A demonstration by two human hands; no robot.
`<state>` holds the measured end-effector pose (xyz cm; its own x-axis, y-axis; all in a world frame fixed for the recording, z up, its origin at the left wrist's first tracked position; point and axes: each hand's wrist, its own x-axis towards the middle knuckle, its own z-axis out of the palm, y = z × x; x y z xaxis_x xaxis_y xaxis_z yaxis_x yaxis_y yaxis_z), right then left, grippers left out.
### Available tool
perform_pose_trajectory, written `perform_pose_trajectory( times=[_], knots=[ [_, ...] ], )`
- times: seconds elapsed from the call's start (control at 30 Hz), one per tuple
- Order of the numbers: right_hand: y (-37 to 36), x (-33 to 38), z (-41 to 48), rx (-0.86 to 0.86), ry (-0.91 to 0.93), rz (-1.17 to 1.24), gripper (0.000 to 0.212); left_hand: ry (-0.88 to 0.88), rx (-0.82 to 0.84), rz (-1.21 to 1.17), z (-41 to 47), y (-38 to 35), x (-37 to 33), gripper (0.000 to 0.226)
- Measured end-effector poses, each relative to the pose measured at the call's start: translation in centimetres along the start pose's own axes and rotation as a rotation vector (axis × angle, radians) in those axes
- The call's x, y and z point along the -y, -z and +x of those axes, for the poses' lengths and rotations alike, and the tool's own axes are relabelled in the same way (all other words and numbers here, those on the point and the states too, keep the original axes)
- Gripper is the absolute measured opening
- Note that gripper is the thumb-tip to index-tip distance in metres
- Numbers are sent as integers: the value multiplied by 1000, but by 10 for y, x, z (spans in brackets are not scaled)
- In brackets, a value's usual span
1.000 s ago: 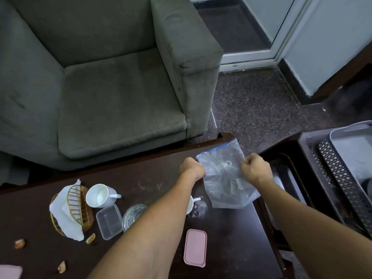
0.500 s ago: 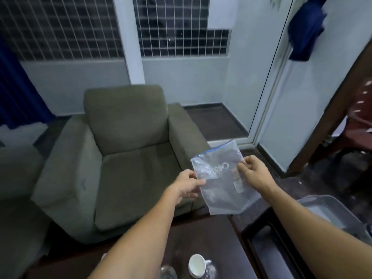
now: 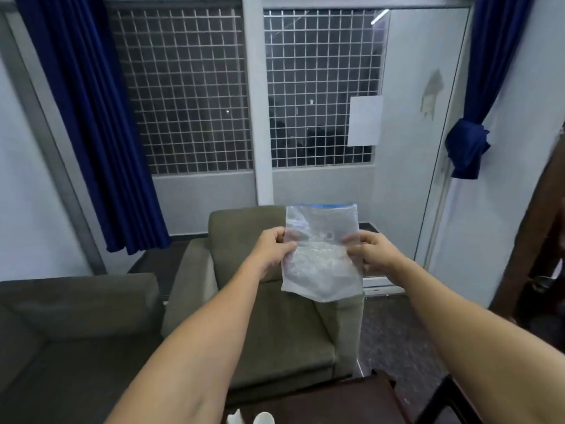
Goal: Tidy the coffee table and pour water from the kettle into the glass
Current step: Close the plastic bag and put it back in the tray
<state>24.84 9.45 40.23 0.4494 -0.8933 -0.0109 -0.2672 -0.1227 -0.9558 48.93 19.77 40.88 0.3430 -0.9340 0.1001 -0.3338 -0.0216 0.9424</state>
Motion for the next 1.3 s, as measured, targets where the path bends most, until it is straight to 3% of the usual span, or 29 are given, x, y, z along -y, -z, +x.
perform_pose_trajectory(
  times=[0.27, 0.4, 0.57, 0.9, 1.0, 1.13, 1.3],
  knots=[
    [-9, 49, -17, 31, 89, 125, 26, -97, -72, 76, -33, 50, -45, 10],
    [-1, 69, -28, 1, 156, 192, 23, -124, -89, -43, -41, 53, -66, 26],
    [18, 88, -29, 18, 222, 238, 42, -97, -105, -125, -43, 49, -84, 28],
    [61, 85, -24, 129, 104, 106, 49, -2, -49, -121, -41, 30, -99, 54],
    [72, 79, -24, 148, 61, 205, 46, 14, -57, -148, -38, 13, -100, 46],
    [87, 75, -28, 88, 107, 150, 19, 1, -15, -191, -32, -11, -96, 22],
    [100, 74, -32, 2, 164, 32, 50, -15, -32, -219, -20, -44, -90, 49]
  ],
)
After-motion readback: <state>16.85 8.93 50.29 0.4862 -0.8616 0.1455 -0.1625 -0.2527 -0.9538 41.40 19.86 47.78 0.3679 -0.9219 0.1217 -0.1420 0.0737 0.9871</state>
